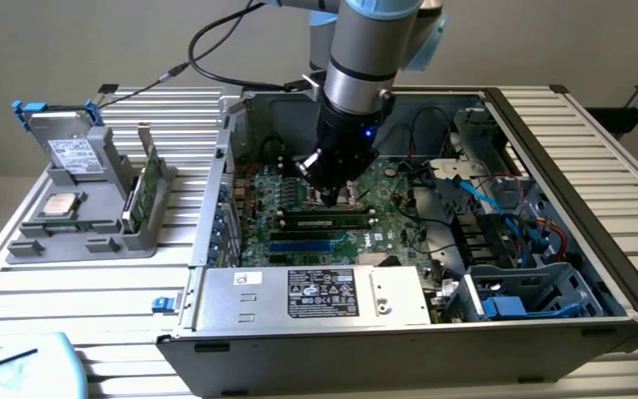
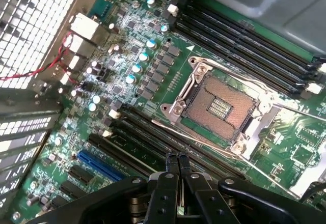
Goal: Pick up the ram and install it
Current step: 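Press down the ram until it locks into place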
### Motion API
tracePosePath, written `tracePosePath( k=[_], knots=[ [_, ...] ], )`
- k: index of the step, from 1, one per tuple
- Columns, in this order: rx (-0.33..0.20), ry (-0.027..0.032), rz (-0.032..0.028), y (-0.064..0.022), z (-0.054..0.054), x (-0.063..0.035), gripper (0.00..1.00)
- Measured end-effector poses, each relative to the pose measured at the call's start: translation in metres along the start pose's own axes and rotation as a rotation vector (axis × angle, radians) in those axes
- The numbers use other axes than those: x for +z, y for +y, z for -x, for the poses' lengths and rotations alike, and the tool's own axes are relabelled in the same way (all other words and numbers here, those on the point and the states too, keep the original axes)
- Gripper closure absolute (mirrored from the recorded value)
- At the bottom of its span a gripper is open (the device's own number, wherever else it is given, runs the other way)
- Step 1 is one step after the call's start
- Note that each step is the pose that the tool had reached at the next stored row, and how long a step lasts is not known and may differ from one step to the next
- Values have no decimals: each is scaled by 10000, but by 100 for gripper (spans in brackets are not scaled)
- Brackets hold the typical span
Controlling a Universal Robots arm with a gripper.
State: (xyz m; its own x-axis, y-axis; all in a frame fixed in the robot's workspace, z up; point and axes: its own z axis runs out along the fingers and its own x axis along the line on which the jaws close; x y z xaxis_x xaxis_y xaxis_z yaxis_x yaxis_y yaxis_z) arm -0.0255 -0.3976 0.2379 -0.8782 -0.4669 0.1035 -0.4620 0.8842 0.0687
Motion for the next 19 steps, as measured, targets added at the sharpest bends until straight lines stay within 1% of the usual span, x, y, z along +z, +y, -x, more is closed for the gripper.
tracePosePath(
  k=[4,8,9,10,12,19],
  knots=[
    [538,-40,54,0,0,-2,90],
    [977,-69,80,1,-1,-10,90],
    [1087,-72,78,1,0,-11,90],
    [1189,-67,60,1,0,-13,90],
    [1369,-46,0,1,-1,-15,90],
    [1998,18,-226,1,-2,-17,90]
  ],
)
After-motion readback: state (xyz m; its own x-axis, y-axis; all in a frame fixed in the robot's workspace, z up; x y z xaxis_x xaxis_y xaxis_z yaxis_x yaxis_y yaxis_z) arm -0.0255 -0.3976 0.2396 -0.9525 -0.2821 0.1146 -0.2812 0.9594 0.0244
